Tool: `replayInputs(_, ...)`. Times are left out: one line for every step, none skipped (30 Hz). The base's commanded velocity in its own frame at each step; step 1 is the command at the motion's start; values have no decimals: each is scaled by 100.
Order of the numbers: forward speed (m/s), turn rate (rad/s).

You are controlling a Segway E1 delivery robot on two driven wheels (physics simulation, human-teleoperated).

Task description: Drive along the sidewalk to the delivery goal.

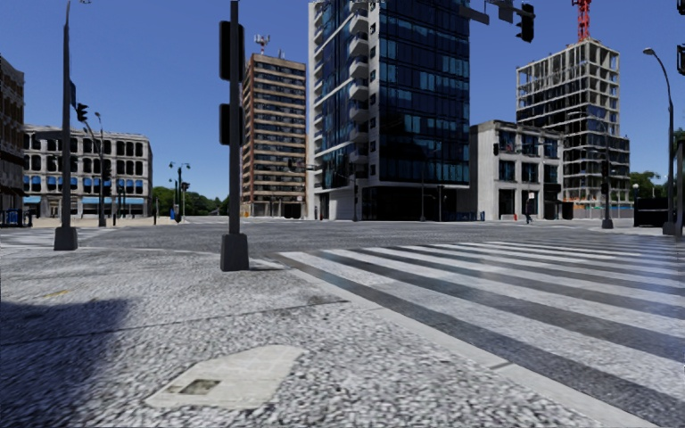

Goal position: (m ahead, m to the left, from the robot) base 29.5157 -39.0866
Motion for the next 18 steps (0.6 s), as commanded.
replayInputs(170,-58)
replayInputs(170,-58)
replayInputs(170,-58)
replayInputs(170,-58)
replayInputs(170,-58)
replayInputs(170,-58)
replayInputs(170,-58)
replayInputs(170,-58)
replayInputs(170,-58)
replayInputs(170,-58)
replayInputs(170,-58)
replayInputs(170,-58)
replayInputs(170,-58)
replayInputs(170,-58)
replayInputs(170,-58)
replayInputs(170,-58)
replayInputs(170,-58)
replayInputs(170,-58)
